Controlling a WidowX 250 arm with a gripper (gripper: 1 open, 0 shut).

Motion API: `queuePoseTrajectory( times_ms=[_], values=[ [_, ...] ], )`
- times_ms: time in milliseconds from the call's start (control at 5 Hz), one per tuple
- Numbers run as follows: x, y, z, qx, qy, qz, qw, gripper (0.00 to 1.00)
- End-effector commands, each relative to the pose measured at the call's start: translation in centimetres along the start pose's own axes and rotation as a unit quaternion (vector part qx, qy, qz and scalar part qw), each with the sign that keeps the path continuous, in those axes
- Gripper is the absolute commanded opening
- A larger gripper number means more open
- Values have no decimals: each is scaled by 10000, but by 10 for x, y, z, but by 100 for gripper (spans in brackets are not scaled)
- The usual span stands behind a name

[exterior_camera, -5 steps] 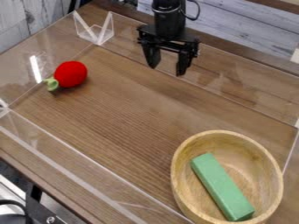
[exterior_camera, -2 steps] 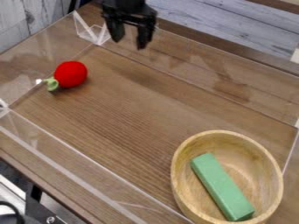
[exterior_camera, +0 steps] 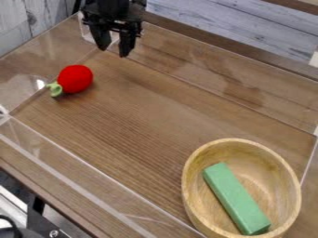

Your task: Put the green block in the brown bowl

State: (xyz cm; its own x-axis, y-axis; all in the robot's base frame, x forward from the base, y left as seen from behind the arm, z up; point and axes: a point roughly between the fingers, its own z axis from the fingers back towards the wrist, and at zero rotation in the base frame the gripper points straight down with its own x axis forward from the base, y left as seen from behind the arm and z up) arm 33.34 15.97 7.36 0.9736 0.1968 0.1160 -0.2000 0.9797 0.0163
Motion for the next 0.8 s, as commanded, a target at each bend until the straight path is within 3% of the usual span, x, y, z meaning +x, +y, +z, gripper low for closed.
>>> queuePoseTrajectory(
  times_ms=[0,200,600],
  values=[
    [2,6,18,172,-341,-26,9993,0],
    [1,4,13,179,-328,-21,9993,100],
    [5,6,11,110,-310,-376,9987,100]
  ],
)
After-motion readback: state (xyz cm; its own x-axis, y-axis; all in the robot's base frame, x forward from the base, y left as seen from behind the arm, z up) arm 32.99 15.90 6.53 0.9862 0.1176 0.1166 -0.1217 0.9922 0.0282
